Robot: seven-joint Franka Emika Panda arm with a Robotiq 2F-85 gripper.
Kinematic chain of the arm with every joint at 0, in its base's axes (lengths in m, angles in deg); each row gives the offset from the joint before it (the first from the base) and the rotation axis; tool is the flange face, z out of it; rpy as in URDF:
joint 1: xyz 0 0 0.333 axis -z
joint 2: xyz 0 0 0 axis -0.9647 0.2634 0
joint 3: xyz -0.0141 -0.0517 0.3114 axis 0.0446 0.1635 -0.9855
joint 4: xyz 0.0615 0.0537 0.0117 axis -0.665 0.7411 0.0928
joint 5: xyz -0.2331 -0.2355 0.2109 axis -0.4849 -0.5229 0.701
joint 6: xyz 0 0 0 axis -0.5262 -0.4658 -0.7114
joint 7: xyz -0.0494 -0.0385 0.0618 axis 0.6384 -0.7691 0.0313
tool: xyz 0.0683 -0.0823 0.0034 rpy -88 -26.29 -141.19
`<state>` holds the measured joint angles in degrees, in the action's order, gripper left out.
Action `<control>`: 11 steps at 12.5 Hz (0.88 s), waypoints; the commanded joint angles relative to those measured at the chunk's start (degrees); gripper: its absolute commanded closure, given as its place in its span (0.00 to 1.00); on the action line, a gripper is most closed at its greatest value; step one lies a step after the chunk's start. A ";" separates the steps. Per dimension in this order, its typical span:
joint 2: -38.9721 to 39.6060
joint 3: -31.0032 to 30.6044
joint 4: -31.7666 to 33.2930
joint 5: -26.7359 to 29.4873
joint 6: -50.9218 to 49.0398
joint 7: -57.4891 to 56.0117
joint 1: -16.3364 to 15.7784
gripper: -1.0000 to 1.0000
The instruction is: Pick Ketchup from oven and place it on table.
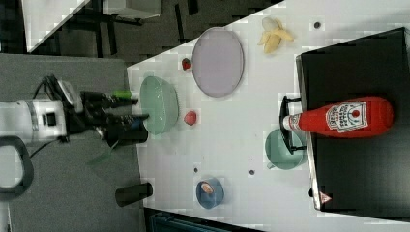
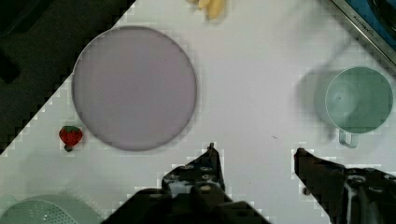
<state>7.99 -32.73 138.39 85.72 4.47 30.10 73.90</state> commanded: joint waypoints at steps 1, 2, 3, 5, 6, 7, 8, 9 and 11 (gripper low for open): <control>-18.60 0.95 10.24 -0.71 -8.85 2.88 0.83 0.21; -18.60 0.98 10.24 -0.71 -8.84 2.88 0.84 0.10; -18.58 1.11 10.24 -0.75 -8.72 2.88 0.91 0.00; -18.54 2.24 10.23 -0.93 -8.52 2.88 1.46 0.00; -18.43 3.24 10.23 -0.93 -8.44 2.89 1.92 0.00; -18.19 4.58 10.23 -0.94 -8.35 2.88 2.47 0.00; -17.74 6.24 10.23 -0.94 -7.96 2.88 3.05 0.00; -17.11 8.15 10.21 -0.94 -7.13 2.88 3.58 0.00; -15.22 12.44 10.16 -0.94 -3.77 2.88 4.47 0.00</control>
<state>-9.21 -22.48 146.89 84.61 2.17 32.02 75.21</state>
